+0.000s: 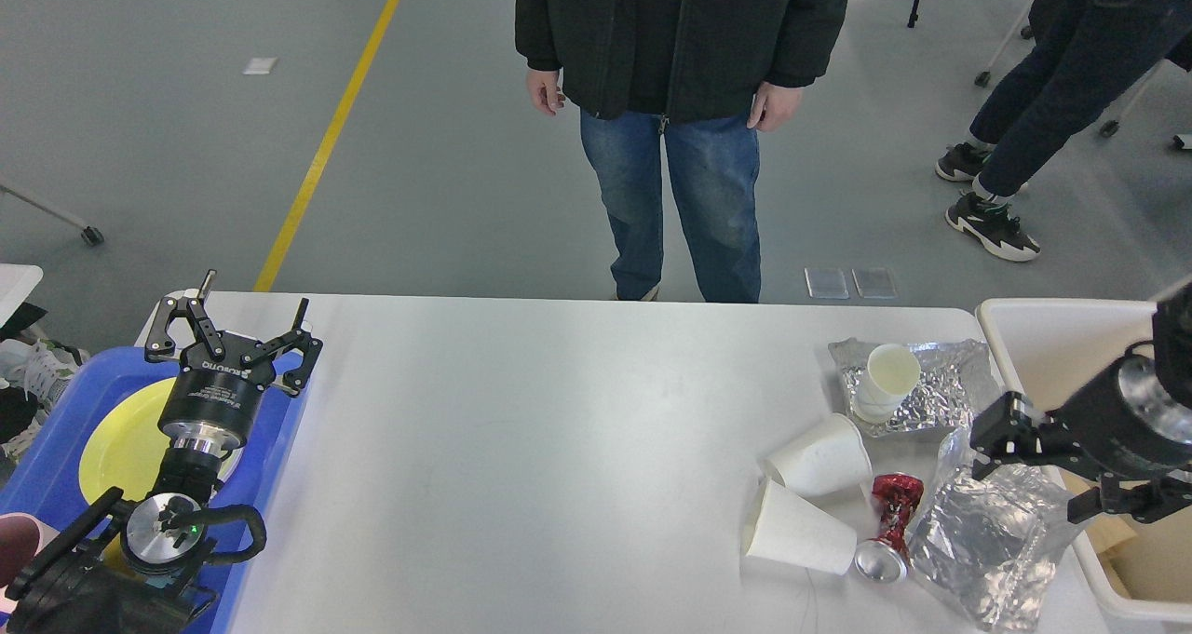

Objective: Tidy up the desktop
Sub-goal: 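Lower the right gripper onto the crumpled foil, then grasp the crumpled foil and drag it into the white bin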

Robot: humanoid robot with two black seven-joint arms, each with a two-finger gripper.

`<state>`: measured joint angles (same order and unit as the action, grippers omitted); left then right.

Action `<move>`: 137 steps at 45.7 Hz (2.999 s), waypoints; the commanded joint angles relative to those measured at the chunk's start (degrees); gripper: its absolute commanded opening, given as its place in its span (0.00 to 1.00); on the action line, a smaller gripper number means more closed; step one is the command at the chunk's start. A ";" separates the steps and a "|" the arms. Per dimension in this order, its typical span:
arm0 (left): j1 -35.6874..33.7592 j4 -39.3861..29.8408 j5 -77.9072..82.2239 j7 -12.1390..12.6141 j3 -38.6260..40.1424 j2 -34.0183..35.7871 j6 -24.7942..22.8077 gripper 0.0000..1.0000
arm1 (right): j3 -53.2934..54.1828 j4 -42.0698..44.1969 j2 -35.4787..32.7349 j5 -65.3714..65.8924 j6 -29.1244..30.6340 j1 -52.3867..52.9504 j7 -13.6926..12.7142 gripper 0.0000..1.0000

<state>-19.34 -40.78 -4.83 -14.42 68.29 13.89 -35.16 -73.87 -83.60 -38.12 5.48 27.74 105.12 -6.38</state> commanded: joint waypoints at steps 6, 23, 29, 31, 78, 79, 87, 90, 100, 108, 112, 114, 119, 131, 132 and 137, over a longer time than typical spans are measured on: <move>0.00 0.00 0.00 0.01 0.00 0.00 0.09 0.96 | 9.79 11.96 -2.14 0.23 -6.64 -18.19 0.14 0.86; 0.00 0.00 0.00 0.01 0.00 0.00 0.00 0.96 | 10.67 15.30 -0.38 0.50 -17.37 -29.18 0.06 0.87; 0.00 0.00 0.00 0.01 0.00 0.00 0.00 0.96 | 11.55 18.20 -0.38 0.06 -17.99 -32.43 0.14 0.88; 0.00 0.00 0.00 0.01 0.00 0.00 0.09 0.96 | 12.86 18.82 -0.38 -0.12 -17.99 -33.40 0.14 0.88; 0.00 0.00 0.00 0.01 0.00 0.00 0.00 0.96 | 21.13 27.17 4.19 -2.05 -22.38 -45.09 0.14 0.00; 0.00 0.00 0.00 0.01 0.00 0.00 0.00 0.96 | 21.13 27.26 4.19 -2.40 -22.56 -45.09 0.06 0.00; 0.00 0.00 0.00 0.01 0.00 -0.09 0.09 0.96 | 21.05 27.09 3.75 -6.88 -22.21 -45.18 -0.03 0.00; 0.00 0.00 0.00 0.01 0.00 0.00 0.09 0.96 | 21.05 26.73 3.14 -7.06 -22.03 -45.09 -0.12 0.00; 0.00 0.00 0.00 0.01 0.00 0.00 0.00 0.96 | 20.61 20.33 -2.39 -7.15 -21.68 -40.44 -0.12 0.00; 0.00 0.00 0.00 0.01 0.00 -0.09 0.09 0.96 | 16.57 13.82 -9.16 -6.98 -17.03 -32.27 -0.12 0.00; 0.00 0.00 0.00 0.01 0.00 -0.09 0.09 0.96 | 11.92 11.27 -10.84 -6.98 -13.16 -26.21 -0.12 0.00; 0.00 0.00 0.00 0.01 0.00 -0.09 0.00 0.96 | 9.02 9.43 -10.75 -6.98 -11.75 -22.61 -0.12 0.00; 0.00 0.00 0.00 0.01 0.00 -0.09 0.09 0.96 | -1.08 3.89 -9.79 -7.33 -9.82 -9.44 -0.29 0.00; 0.00 0.00 0.00 0.01 0.00 -0.09 0.00 0.96 | -14.10 -3.06 -0.92 -12.94 0.28 12.90 -2.93 0.00; -0.08 0.00 0.00 0.01 0.00 0.00 0.09 0.96 | -14.98 -3.32 0.23 -13.56 1.16 14.31 -2.93 0.00; -0.08 0.00 0.00 0.01 0.00 0.00 0.09 0.96 | -17.97 -5.96 4.98 -16.38 3.98 20.99 -2.93 0.00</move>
<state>-19.36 -40.78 -4.84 -14.41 68.29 13.84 -35.13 -88.82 -87.05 -37.69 -8.07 28.65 119.36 -9.28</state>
